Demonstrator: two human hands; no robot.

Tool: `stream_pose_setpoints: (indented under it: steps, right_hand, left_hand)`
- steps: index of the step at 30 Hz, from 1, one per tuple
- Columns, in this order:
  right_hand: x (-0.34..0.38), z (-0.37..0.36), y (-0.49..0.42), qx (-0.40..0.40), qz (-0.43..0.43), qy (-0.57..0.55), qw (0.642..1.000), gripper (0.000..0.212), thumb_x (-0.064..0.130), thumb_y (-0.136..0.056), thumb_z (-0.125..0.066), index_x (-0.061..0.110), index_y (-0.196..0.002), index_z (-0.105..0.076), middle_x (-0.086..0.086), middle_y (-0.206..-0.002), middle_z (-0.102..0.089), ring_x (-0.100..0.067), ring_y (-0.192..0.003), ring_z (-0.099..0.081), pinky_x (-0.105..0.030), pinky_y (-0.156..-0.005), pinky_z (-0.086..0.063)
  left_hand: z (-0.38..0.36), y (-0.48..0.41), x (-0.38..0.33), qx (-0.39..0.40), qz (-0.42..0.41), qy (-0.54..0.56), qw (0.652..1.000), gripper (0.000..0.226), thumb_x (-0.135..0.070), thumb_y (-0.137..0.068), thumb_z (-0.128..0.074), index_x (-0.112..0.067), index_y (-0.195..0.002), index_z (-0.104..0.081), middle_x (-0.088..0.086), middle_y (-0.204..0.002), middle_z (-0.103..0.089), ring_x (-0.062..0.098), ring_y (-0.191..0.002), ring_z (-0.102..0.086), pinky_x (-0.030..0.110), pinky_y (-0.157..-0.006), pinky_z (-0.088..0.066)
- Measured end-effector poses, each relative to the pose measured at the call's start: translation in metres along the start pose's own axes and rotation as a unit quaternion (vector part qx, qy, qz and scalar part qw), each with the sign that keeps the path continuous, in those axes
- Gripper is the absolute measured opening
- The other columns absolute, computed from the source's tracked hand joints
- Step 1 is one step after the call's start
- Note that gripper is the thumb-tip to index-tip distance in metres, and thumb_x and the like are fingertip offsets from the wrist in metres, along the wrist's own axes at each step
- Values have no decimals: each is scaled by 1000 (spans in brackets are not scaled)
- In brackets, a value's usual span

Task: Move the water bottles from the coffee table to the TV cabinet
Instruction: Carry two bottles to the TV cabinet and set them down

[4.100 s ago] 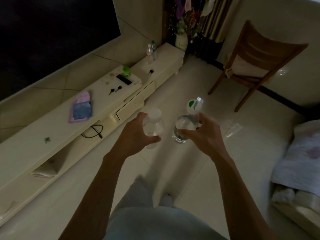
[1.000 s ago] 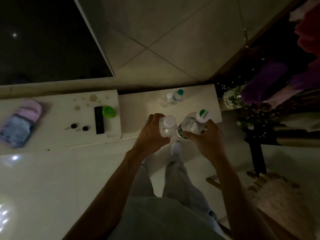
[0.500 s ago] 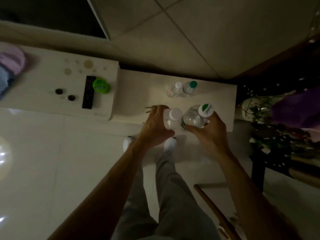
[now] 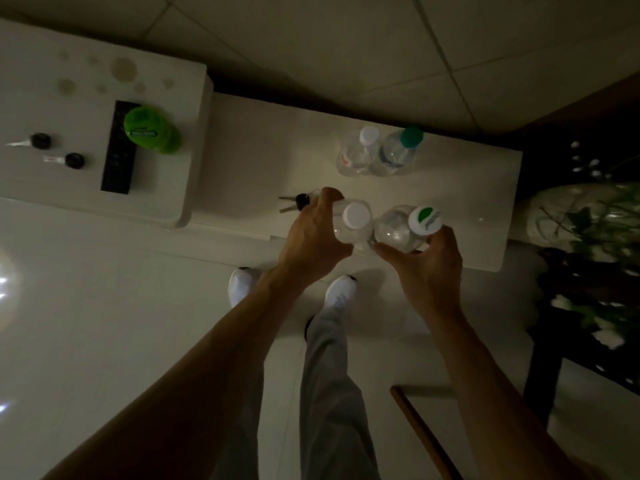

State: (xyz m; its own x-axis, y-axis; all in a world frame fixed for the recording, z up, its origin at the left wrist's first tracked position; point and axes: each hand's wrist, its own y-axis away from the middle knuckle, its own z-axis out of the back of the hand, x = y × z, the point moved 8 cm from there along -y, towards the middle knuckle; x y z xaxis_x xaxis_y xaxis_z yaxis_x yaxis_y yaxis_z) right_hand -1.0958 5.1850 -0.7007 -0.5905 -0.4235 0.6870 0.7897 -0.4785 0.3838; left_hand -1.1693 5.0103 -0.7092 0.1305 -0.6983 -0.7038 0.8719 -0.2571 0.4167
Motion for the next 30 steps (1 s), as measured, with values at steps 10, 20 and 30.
stream_pose_setpoints:
  steps: [10, 20, 30]
  right_hand:
    - [-39, -27, -68, -33, -19, -48, 998, 76, 26, -65, -87, 14, -130, -51, 3, -123, -56, -3, -104, -51, 8, -66, -35]
    - [-42, -40, -110, -40, 6, -39, 998, 72, 26, -65, -88, 14, -127, -53, 4, -118, -54, -3, -102, -50, -1, -77, -34]
    - [-43, -55, -131, -42, 9, -43, 998, 75, 22, -66, -88, 11, -130, -52, -5, -129, -57, -8, -111, -53, -21, -94, -43]
  left_hand:
    - [-50, -47, 33, -43, 19, -10, 999, 67, -10, -69, -79, -14, -128, -48, 8, -126, -52, 21, -112, -52, 30, -92, -46]
    - [-72, -88, 35, -83, 11, -13, 996, 69, -12, -73, -77, -12, -133, -42, 9, -132, -49, 23, -118, -51, 35, -99, -46]
    - [-78, -109, 41, -129, -18, -16, 991, 61, -16, -77, -74, -8, -129, -44, 11, -124, -55, 22, -110, -56, 33, -93, -51]
